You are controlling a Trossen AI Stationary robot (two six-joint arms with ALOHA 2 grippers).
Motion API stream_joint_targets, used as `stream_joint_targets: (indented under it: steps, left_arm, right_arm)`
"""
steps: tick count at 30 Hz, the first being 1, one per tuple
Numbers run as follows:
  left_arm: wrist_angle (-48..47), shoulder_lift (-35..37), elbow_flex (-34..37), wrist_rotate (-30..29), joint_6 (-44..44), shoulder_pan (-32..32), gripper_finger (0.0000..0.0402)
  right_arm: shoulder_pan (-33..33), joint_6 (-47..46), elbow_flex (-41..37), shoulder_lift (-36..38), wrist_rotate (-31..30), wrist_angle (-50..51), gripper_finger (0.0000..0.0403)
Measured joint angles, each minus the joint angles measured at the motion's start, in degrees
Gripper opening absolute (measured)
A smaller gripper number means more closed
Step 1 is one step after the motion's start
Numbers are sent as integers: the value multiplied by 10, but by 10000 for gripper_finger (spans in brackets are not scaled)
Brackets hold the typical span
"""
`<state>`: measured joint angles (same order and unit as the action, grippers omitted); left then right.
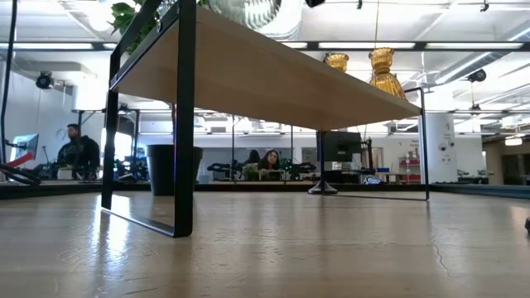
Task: Pick & Place candle stick holders
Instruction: Put the transparent glass candle holder on the shelf
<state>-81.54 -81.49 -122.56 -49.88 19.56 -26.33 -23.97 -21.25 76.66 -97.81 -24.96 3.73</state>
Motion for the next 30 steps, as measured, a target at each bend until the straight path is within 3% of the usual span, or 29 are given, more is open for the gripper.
stream_joint_targets:
  steps: [17,30]
  left_arm:
    - [0,12,0,23,-33,0,5]
    - [-5,15,0,28,-36,0,5]
  right_arm:
    - [2,55,-11,-7,15,-15,128]
    - [7,22,-17,-49,30,-77,128]
